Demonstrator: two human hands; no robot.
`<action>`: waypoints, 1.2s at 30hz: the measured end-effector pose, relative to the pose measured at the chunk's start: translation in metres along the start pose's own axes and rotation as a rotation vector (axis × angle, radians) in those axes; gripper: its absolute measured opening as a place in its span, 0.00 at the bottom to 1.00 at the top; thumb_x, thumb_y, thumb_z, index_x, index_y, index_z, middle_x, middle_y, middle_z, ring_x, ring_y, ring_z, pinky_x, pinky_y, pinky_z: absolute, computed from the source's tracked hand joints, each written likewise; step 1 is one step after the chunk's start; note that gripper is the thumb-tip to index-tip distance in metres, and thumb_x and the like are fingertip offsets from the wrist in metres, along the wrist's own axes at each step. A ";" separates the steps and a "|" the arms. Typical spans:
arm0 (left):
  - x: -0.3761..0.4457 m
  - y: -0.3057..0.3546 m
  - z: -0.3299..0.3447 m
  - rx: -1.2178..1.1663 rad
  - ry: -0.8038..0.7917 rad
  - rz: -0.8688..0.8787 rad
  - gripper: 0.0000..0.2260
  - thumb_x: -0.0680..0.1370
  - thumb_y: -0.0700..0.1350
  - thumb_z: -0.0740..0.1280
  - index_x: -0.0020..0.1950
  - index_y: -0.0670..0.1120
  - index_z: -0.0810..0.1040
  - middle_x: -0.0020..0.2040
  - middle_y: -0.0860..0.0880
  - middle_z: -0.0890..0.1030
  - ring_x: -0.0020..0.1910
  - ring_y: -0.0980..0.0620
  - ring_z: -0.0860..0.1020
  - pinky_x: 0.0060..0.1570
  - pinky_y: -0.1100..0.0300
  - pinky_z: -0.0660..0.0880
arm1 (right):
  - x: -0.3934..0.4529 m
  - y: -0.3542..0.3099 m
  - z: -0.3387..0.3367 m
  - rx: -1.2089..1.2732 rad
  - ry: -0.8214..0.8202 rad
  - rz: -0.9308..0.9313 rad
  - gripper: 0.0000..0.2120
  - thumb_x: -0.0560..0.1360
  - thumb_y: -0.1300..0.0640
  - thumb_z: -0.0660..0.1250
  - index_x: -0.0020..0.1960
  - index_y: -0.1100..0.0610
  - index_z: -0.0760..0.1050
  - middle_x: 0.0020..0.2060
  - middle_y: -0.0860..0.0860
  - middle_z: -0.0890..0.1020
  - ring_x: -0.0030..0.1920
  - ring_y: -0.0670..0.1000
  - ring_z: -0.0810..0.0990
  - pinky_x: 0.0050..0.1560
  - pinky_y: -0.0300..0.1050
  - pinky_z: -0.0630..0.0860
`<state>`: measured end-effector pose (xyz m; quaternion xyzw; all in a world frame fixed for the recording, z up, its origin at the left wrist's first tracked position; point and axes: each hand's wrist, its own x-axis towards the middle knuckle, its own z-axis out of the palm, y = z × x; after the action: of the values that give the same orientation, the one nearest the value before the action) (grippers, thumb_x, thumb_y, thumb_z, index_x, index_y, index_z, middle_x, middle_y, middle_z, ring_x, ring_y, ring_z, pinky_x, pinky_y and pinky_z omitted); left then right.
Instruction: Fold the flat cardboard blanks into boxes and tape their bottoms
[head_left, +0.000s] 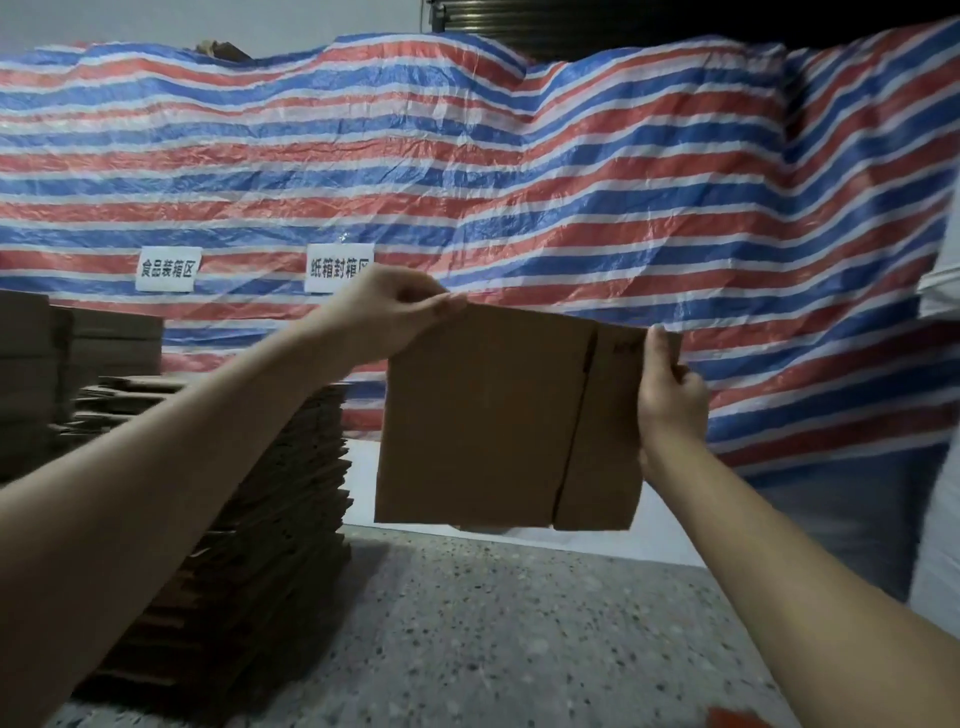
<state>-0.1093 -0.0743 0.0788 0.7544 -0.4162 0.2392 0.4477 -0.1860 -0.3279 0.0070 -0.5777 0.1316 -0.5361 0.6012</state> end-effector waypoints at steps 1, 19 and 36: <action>-0.009 -0.006 0.011 -0.084 0.062 -0.052 0.08 0.77 0.56 0.69 0.44 0.54 0.83 0.36 0.58 0.83 0.35 0.63 0.80 0.31 0.71 0.73 | -0.006 0.006 -0.005 -0.023 0.030 0.014 0.20 0.77 0.31 0.60 0.51 0.49 0.73 0.43 0.45 0.79 0.43 0.46 0.78 0.38 0.39 0.70; -0.145 -0.090 0.139 -0.542 0.243 -0.713 0.16 0.79 0.63 0.62 0.42 0.53 0.79 0.42 0.52 0.84 0.46 0.53 0.81 0.44 0.56 0.77 | -0.107 0.111 -0.081 -0.260 0.076 0.289 0.29 0.74 0.30 0.62 0.43 0.58 0.76 0.36 0.56 0.81 0.36 0.55 0.81 0.34 0.47 0.74; -0.127 -0.090 0.117 -0.675 -0.122 -0.853 0.14 0.78 0.54 0.68 0.51 0.44 0.82 0.43 0.44 0.86 0.46 0.47 0.84 0.52 0.52 0.78 | -0.096 0.101 -0.079 -0.219 -0.016 0.434 0.30 0.78 0.35 0.61 0.52 0.64 0.78 0.50 0.63 0.84 0.52 0.61 0.82 0.58 0.56 0.77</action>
<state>-0.1028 -0.1018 -0.1139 0.6831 -0.1520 -0.1546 0.6974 -0.2347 -0.3197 -0.1454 -0.6019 0.3052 -0.3720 0.6373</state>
